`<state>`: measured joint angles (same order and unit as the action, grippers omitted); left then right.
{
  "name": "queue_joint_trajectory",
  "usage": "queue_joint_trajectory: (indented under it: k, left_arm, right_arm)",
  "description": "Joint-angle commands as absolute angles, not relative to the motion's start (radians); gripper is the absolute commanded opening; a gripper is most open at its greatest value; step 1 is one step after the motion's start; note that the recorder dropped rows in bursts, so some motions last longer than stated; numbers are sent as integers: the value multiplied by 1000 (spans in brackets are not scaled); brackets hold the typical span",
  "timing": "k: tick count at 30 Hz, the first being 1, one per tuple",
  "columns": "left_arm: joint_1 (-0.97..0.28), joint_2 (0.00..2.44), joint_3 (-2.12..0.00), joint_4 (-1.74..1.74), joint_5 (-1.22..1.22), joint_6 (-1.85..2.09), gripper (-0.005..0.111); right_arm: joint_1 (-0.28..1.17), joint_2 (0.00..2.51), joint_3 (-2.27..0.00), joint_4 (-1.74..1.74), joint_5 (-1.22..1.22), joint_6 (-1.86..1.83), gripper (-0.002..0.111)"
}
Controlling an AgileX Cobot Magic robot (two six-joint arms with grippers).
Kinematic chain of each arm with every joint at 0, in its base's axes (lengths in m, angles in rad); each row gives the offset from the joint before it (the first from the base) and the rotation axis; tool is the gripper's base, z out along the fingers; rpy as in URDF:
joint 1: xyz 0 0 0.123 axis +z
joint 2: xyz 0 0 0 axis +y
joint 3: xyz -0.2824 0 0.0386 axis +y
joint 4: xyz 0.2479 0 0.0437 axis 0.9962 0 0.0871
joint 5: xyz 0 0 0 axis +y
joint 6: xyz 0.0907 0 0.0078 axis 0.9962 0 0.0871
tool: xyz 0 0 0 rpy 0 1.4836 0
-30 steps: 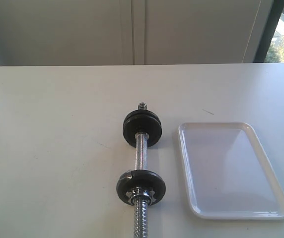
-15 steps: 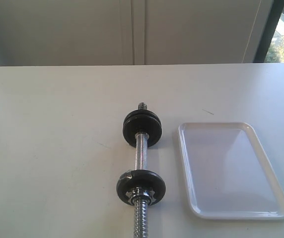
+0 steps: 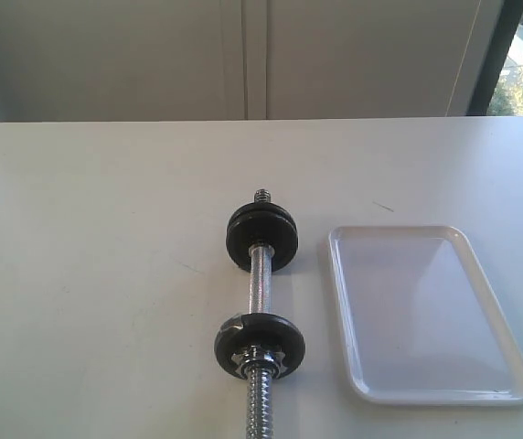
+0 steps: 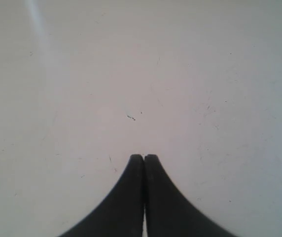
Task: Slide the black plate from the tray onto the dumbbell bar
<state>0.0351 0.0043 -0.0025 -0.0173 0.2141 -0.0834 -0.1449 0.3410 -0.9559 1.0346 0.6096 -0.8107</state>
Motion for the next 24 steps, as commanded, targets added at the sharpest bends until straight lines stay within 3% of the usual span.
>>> queue_joint_trajectory:
  k: [1, 11, 24]
  left_arm:
    - [31, 0, 0, -25, 211, -82, 0]
    - [32, 0, 0, -25, 211, -82, 0]
    - [32, 0, 0, -25, 211, -82, 0]
  right_arm:
    - [-134, 303, -923, 1044, 604, -807, 0]
    - [-108, 200, -579, 1041, 604, -807, 0]
    - [-122, 153, -440, 902, 603, -807, 0]
